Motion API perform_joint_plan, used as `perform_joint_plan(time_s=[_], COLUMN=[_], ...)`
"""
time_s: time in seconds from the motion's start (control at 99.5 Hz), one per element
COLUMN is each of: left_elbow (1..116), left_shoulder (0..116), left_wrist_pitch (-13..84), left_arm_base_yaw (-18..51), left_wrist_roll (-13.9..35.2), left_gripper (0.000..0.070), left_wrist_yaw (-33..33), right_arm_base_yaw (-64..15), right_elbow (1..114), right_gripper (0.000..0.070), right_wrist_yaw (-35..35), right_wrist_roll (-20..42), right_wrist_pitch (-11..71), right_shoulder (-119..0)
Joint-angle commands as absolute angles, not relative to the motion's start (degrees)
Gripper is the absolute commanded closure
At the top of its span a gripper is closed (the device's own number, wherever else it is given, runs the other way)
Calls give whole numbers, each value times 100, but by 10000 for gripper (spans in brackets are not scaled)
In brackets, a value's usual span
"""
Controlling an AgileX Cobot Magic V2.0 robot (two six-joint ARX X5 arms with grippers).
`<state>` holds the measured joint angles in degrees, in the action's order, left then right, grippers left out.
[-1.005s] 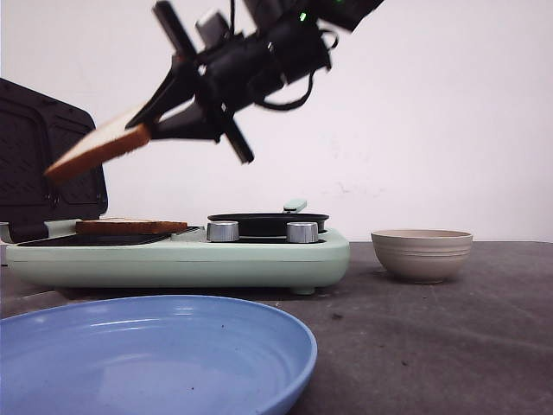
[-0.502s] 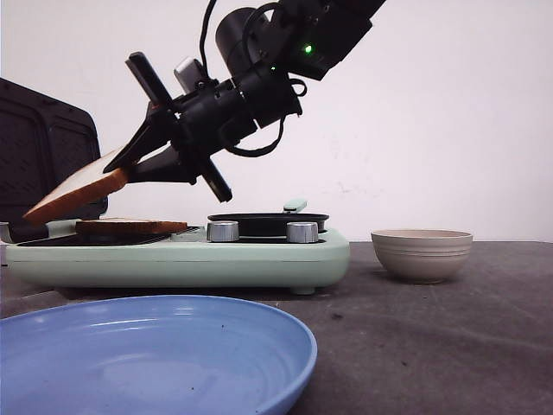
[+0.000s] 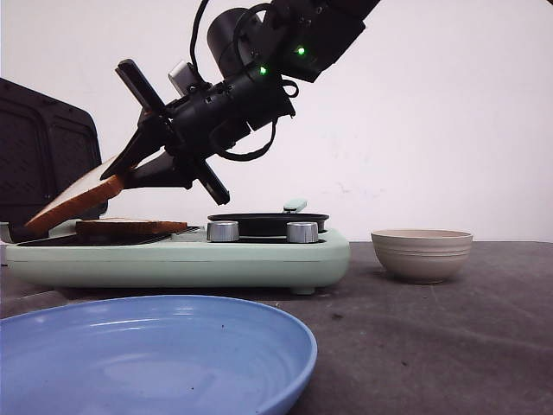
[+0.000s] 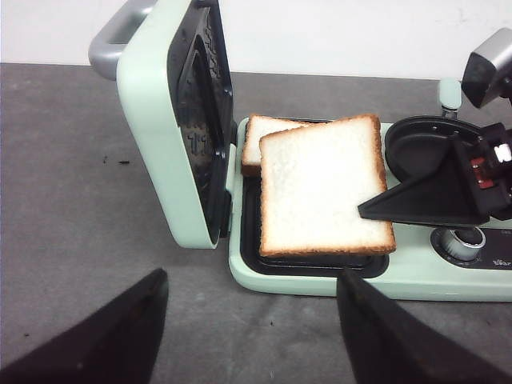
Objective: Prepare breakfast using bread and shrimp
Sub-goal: 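Lower the bread onto the grill plate beside the first slice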
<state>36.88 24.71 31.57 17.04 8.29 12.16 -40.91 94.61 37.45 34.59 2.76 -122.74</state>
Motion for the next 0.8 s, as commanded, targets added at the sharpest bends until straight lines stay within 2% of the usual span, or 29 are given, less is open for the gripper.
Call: perform_joint_plan(time_s=[0.0,0.553,0.603,0.703,0.794], left_elbow=[3715,3715,3715,3715,3715], left_shoulder=[2475,2475,2475,2475,2475], left_wrist_pitch=[3105,3103,3103,3103,3105], left_arm_base_yaw=[1710,1710,1710,1710,1710], left_wrist_roll=[854,851,851,851,849], left_gripper=[347,347,347,347,347], left_wrist_yaw=[1245,1245,1245,1245,1245], right_arm_base_yaw=[-4156,-4191,-4193,-4198,-4200], right_elbow=[9612,9612,9612,9612,9612], right_gripper=[700,697,658,481,408], right_wrist_yaw=[3739,3531,3489,3439,3441], right_wrist_roll=[3498,3529,3505,3489,3465], right_wrist_pitch=[193,158,158,167,178], right_shoulder=[-12414,-12418,-12418,-12418,-12418])
